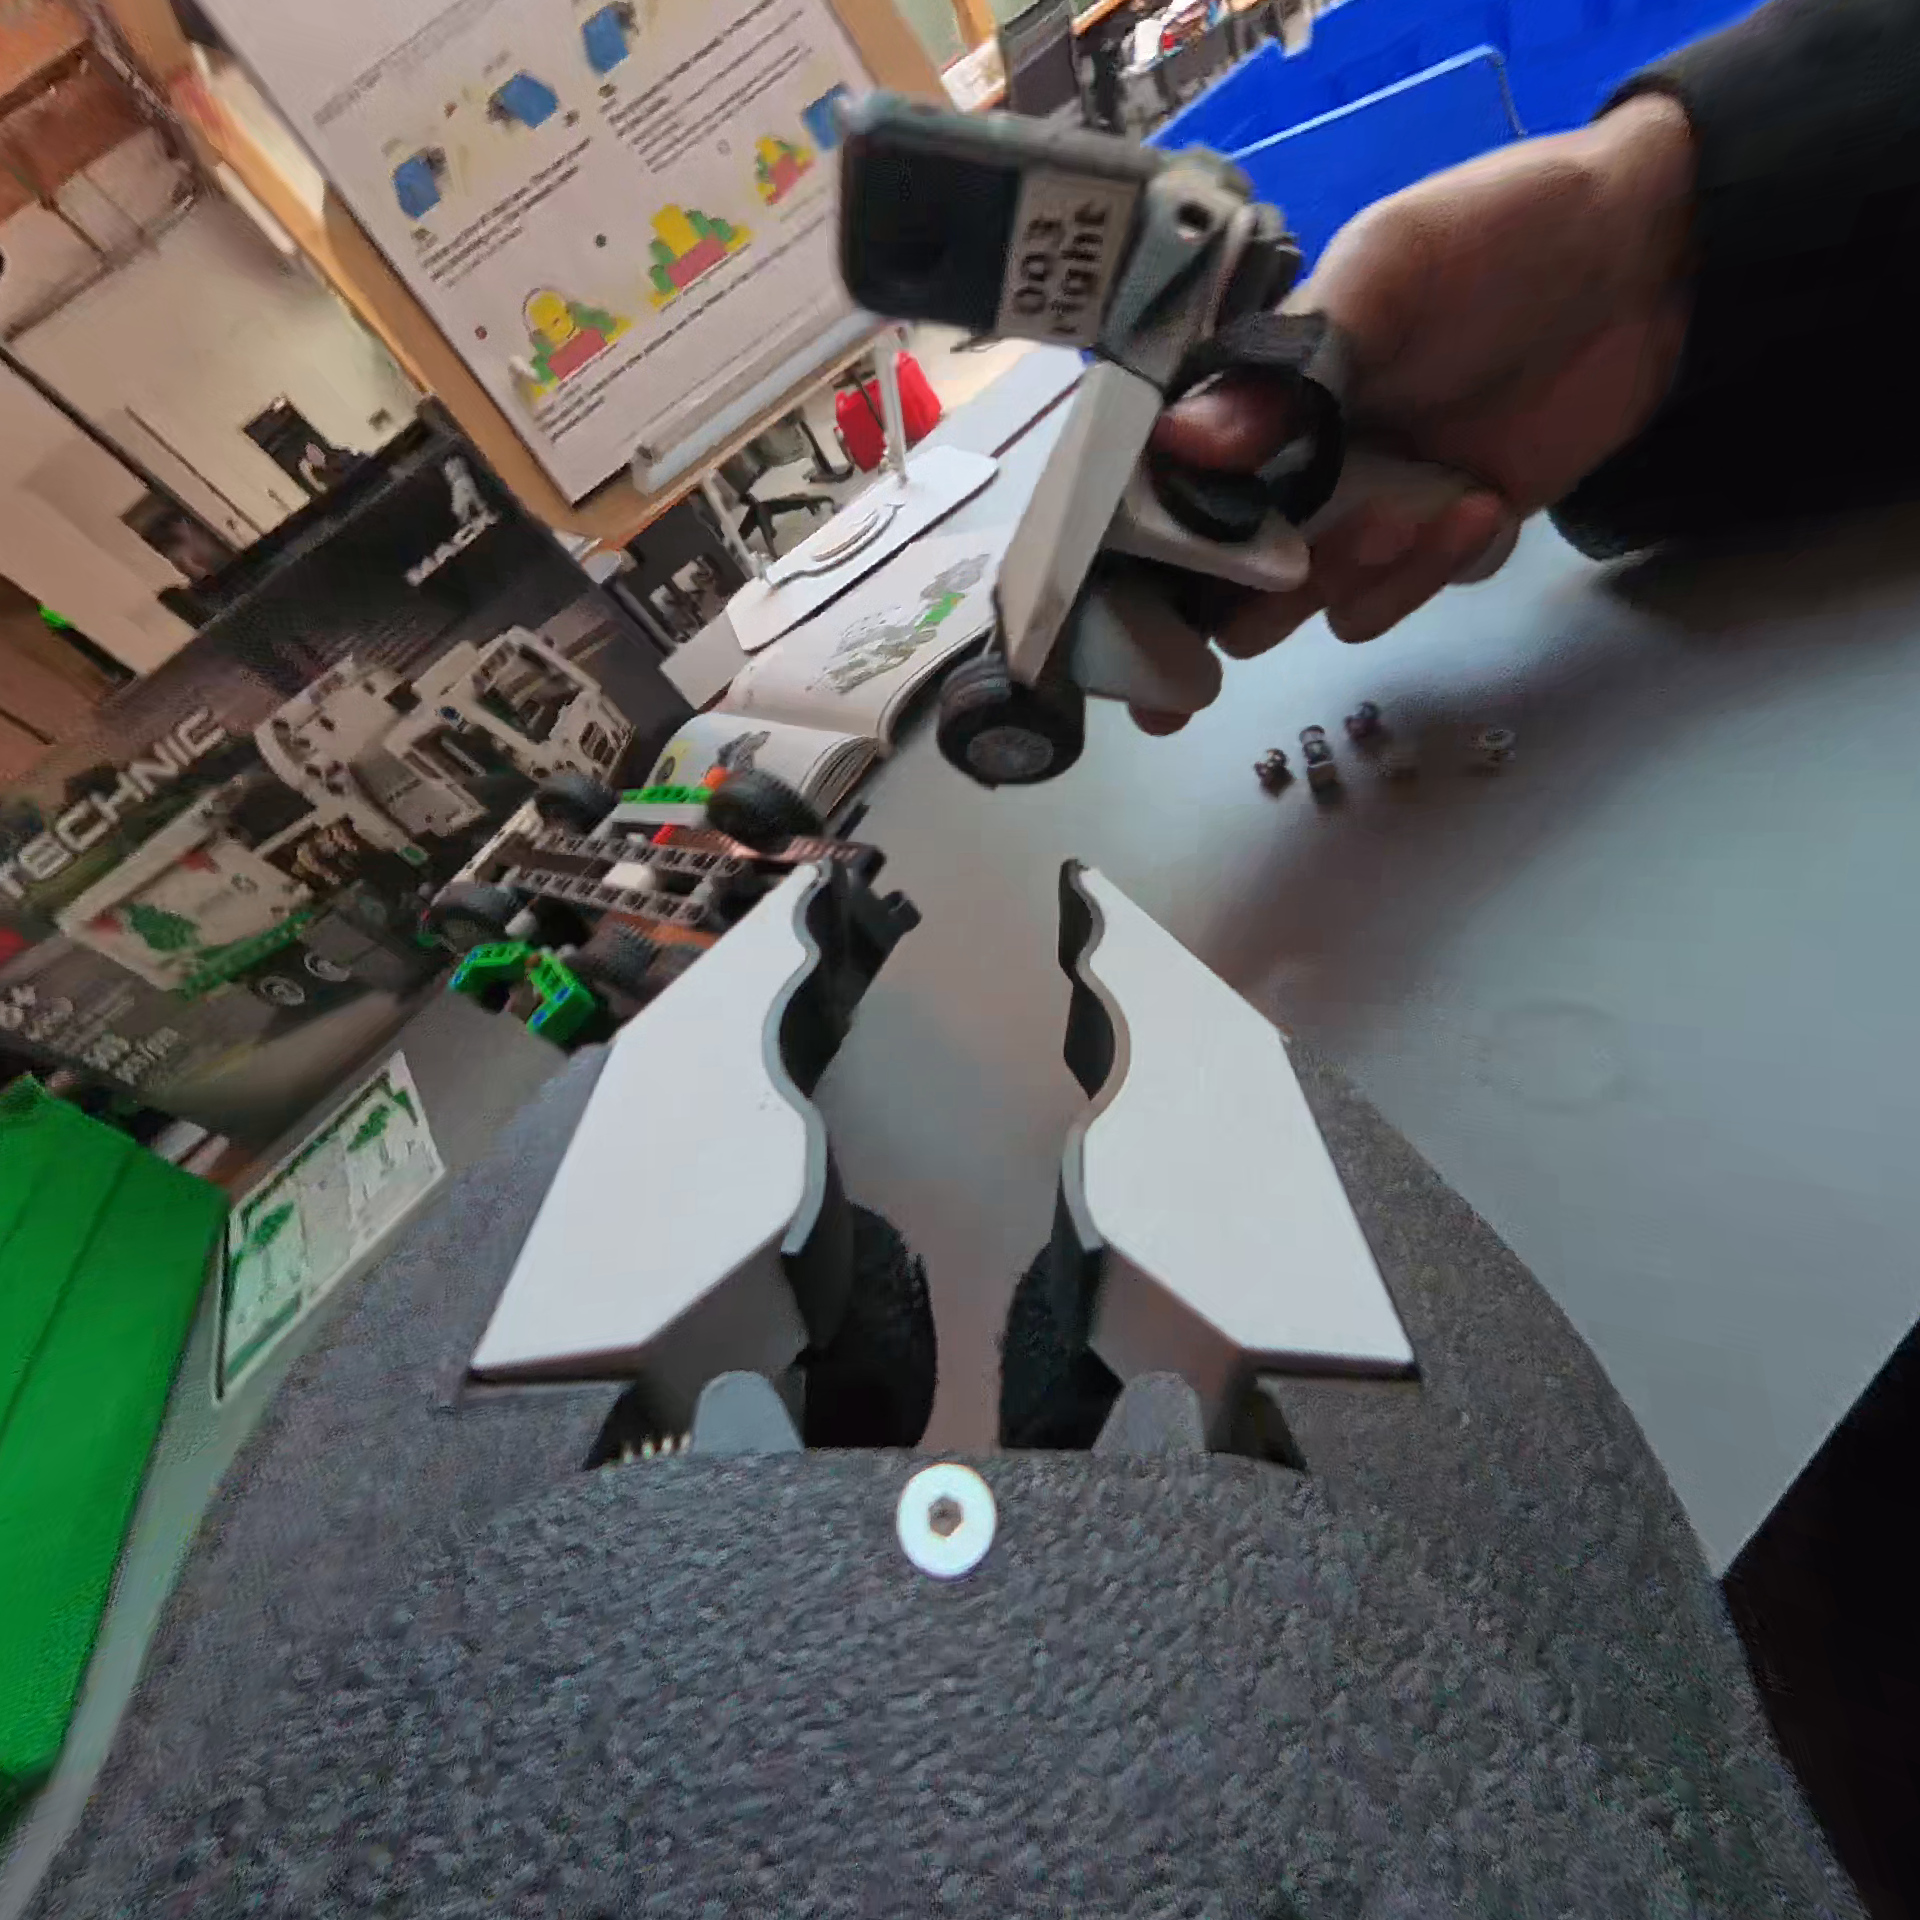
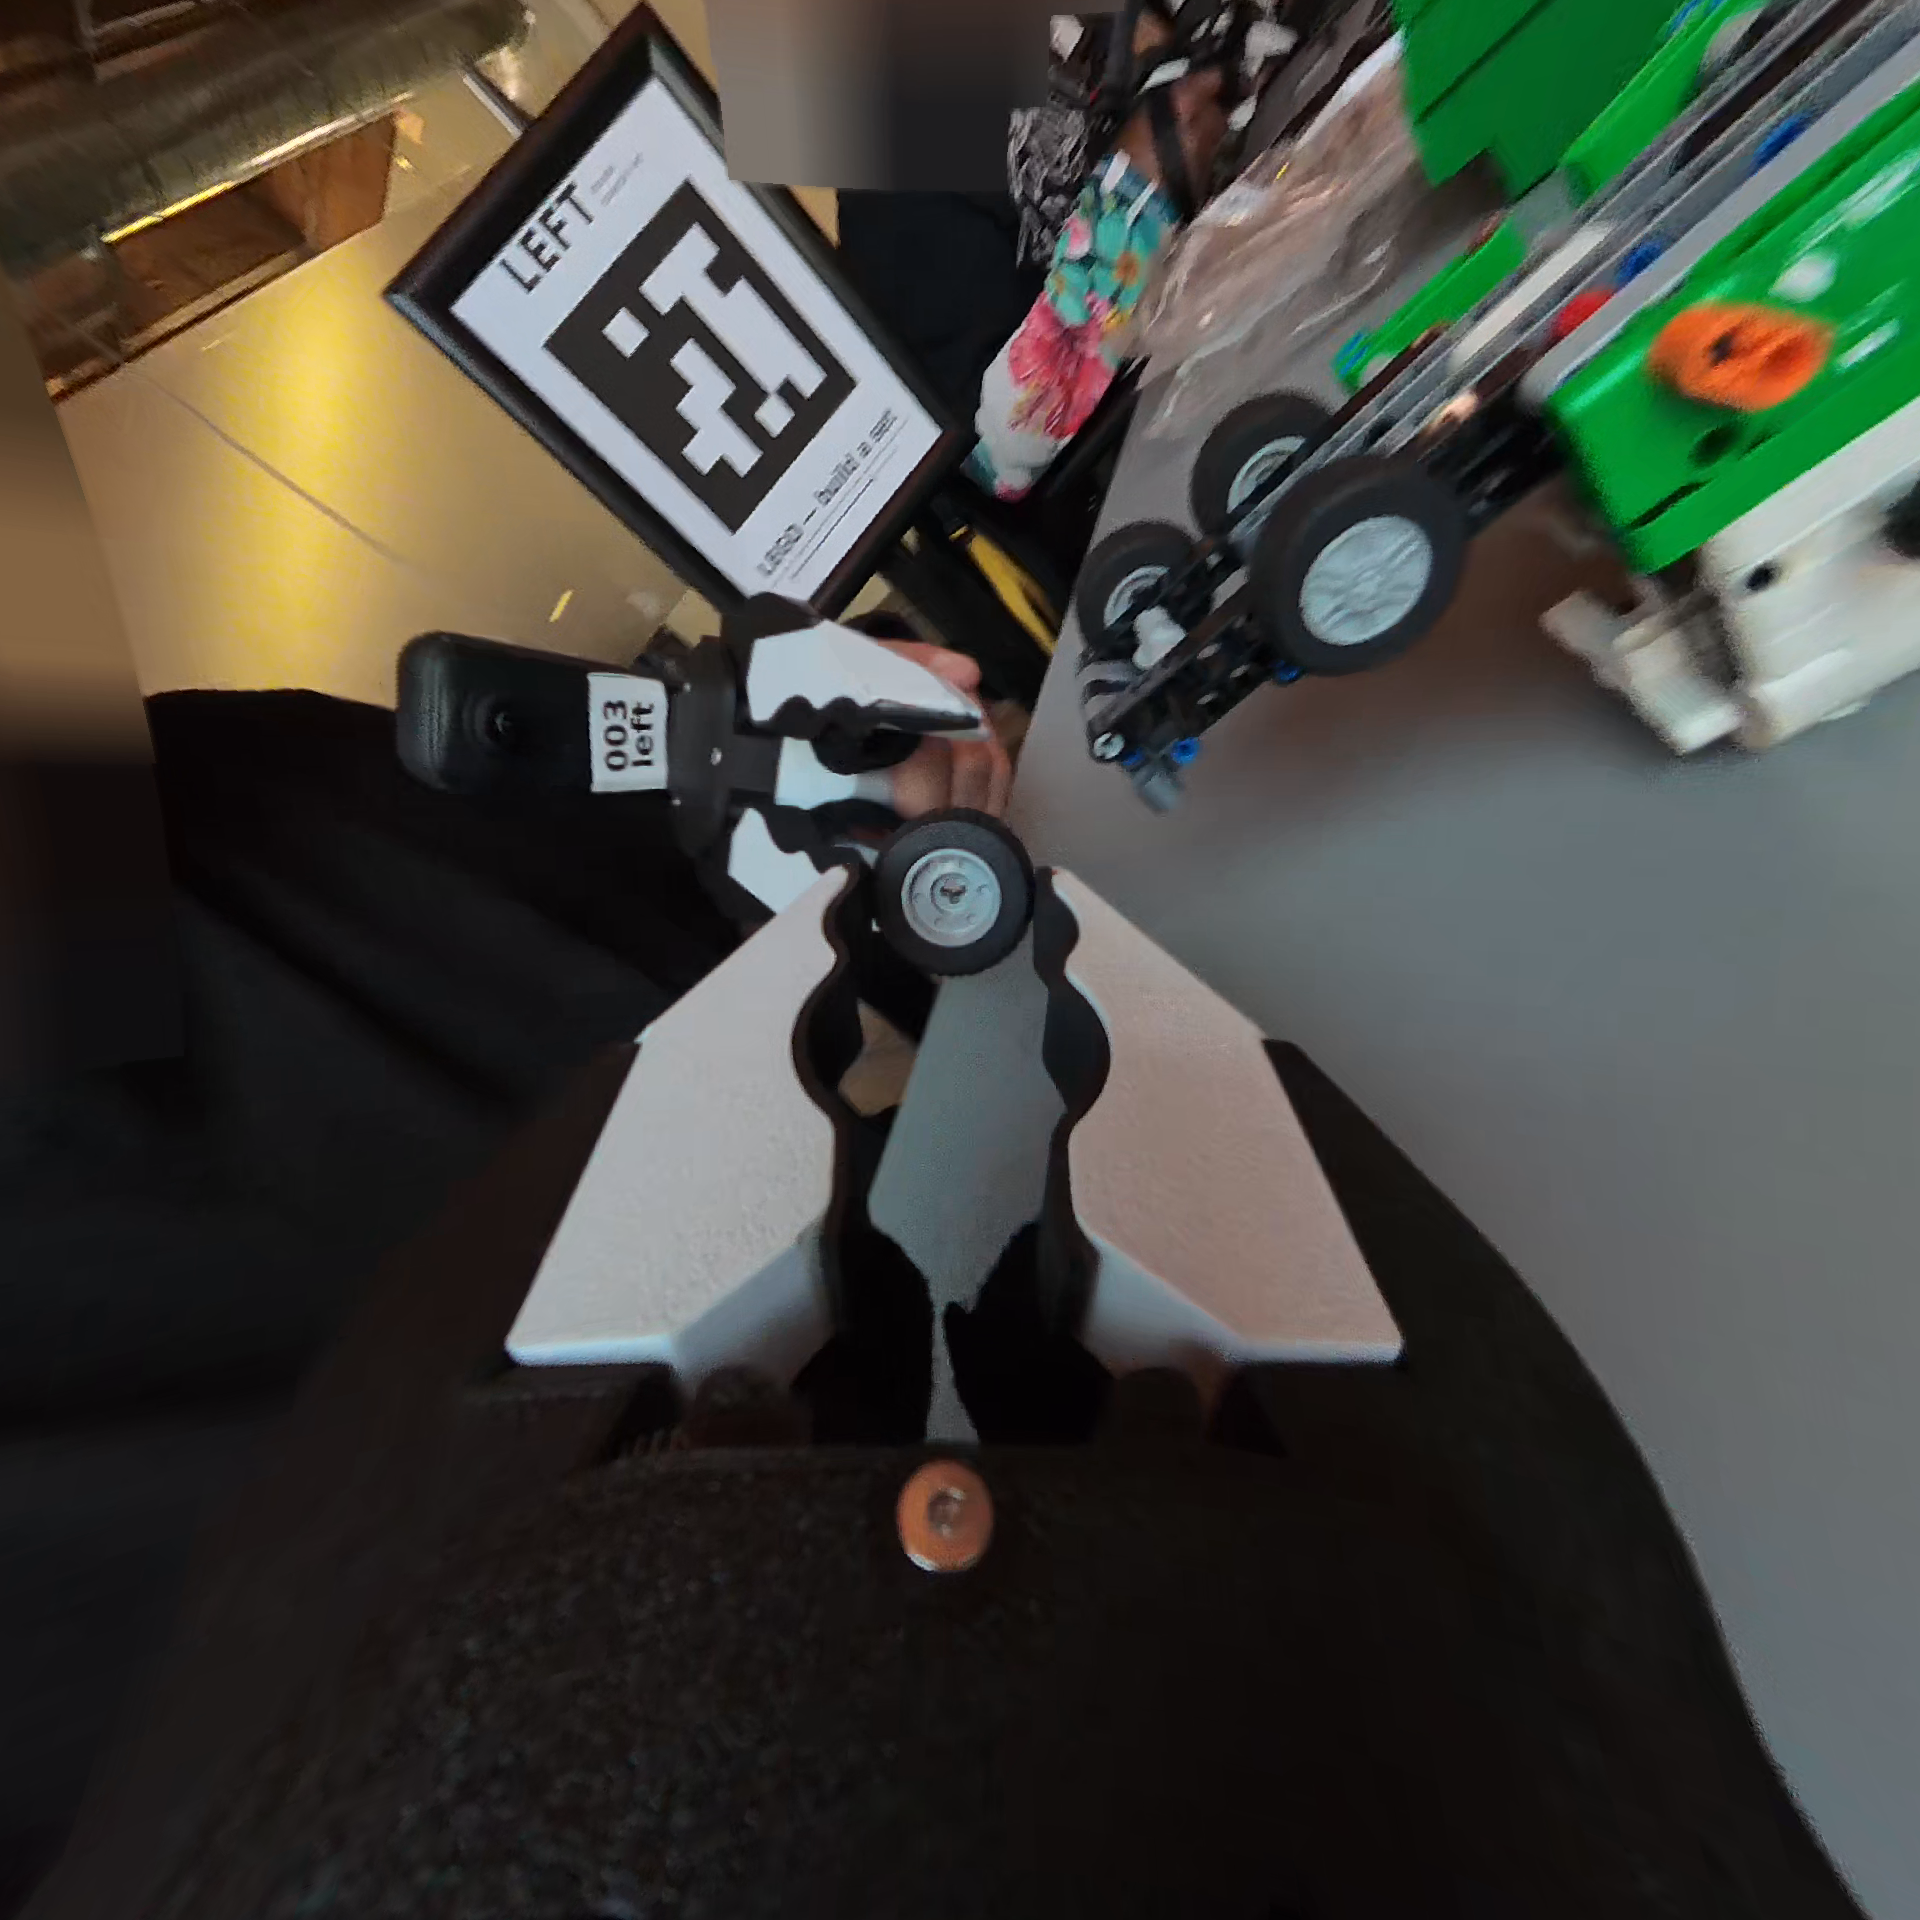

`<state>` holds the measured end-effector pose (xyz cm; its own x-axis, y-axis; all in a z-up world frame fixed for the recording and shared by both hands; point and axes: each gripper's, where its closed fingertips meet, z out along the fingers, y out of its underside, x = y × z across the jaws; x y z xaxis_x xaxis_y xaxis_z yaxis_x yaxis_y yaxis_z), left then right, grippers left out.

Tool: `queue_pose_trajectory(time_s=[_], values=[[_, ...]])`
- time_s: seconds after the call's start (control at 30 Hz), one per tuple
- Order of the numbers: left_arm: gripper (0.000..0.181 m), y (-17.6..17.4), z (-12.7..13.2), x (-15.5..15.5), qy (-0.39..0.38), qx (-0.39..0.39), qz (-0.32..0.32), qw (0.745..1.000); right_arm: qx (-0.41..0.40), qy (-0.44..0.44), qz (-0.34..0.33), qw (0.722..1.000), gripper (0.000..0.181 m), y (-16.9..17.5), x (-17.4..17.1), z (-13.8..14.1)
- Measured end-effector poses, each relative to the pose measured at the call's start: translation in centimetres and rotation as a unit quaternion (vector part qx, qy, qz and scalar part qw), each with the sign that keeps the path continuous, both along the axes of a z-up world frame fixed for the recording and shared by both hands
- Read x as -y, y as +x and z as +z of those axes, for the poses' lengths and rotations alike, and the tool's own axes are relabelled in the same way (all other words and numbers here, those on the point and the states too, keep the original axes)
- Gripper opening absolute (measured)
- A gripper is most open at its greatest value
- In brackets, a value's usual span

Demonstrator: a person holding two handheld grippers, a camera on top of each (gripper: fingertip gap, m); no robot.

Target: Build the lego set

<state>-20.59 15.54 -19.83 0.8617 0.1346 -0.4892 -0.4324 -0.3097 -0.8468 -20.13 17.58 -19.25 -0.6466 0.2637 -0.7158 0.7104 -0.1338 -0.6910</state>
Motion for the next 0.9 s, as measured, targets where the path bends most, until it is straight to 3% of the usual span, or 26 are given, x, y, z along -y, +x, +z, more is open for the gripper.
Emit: queue_pose_trajectory(time_s=[0.03, 0.13, 0.2, 0.33, 0.47, 0.8, 0.9], values=[[0.040, -1.0, 0.1, 0.5, 0.013, 0.029, 0.014, 0.999, -0.032, 0.014, -0.033, 0.999, 0.029, -0.8, -0.9, 0.0], [0.046, -4.4, 0.3, 1.9, 0.051, 0.115, 0.061, 0.990, -0.127, 0.074, -0.116, 0.982, 0.030, -2.9, -3.2, 0.0], [0.052, -6.1, 0.0, 2.5, 0.063, 0.157, 0.084, 0.982, -0.144, 0.085, -0.136, 0.977, 0.030, -3.5, -3.6, 0.0], [0.065, -6.7, -2.0, 1.5, 0.013, 0.178, 0.101, 0.979, -0.019, 0.038, -0.153, 0.987, 0.030, -4.6, -3.3, -1.2], [0.061, -5.9, -2.2, 0.5, 0.009, 0.191, 0.096, 0.977, 0.091, -0.047, -0.166, 0.981, 0.030, -4.9, -3.1, -1.8], [0.056, -6.2, -1.6, -0.3, 0.047, 0.249, 0.116, 0.960, 0.158, -0.146, -0.170, 0.962, 0.035, -5.0, -2.0, -1.0], [0.058, -6.3, -1.5, -0.3, 0.049, 0.248, 0.118, 0.960, 0.166, -0.163, -0.178, 0.956, 0.030, -5.3, -2.7, -1.3]])
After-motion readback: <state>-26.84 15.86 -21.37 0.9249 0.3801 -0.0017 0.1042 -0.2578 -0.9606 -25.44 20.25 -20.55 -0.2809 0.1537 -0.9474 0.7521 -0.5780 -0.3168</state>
